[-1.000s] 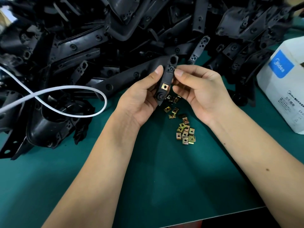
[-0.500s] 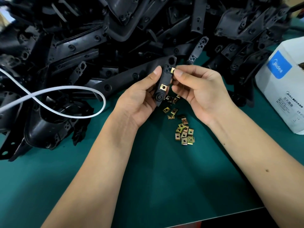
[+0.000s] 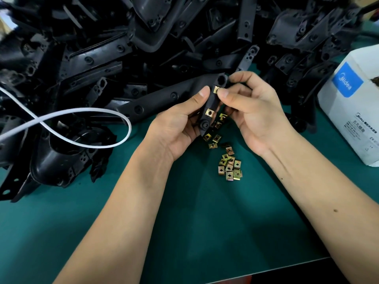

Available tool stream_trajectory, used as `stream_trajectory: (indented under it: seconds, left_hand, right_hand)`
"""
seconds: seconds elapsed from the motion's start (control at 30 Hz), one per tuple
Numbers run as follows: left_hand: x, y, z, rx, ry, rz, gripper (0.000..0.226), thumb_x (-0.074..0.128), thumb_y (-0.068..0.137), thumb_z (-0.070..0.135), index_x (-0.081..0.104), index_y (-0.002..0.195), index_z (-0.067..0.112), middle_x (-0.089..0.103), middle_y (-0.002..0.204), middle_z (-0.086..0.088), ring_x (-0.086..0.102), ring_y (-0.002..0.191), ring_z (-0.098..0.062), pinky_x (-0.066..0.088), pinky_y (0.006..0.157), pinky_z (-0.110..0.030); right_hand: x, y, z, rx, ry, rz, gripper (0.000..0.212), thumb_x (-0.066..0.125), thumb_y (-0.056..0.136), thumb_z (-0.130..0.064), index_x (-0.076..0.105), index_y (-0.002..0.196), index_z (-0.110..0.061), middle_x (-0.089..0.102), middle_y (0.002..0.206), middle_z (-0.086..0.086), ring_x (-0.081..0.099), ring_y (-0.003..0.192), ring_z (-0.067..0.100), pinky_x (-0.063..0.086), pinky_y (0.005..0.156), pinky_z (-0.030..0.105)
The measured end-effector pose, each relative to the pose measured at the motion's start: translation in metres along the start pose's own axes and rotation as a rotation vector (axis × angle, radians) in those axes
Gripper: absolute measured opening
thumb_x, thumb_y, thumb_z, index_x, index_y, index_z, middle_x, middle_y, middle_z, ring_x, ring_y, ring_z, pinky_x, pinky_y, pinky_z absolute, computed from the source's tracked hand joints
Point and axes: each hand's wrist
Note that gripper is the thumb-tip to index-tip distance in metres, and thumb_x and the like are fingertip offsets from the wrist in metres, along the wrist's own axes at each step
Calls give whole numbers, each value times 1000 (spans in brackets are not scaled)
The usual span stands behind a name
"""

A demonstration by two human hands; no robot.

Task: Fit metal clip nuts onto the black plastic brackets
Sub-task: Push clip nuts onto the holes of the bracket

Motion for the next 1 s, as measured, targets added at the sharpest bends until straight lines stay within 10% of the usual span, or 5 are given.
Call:
stream_trajectory:
  seconds: [0.3,0.53,1.0]
  left_hand:
    - [7,0,-6,70,98,48,30,71,95,40,76,106,12,77,87,-5,71,67,-14,58,61,-23]
    - [3,0,-2,-14,104,57,43,68,94,51,81,71,16,71,75,-2,65,59,-9,53,52,-18]
    - [0,3,-1,-218,-164,-203,40,57,99,47,66,107,9,57,77,-2,50,64,-8,46,60,-16]
  right_hand:
    - [4,0,-1,-57,-59,104,19,67,96,-3,67,115,-6,76,93,12,69,83,21,53,72,32]
    - [3,-1,-4,-92,-70,63,23,64,98,-7,64,121,-5,77,94,17,72,85,25,53,71,30]
    - [-1,2,3,-217,-152,7,32,75,86,-6,63,114,-15,72,78,0,61,77,16,50,78,34]
Point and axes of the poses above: each hand's wrist, its own y-axis towards the middle knuckle, its own x-axis out of the palm, z = x × y
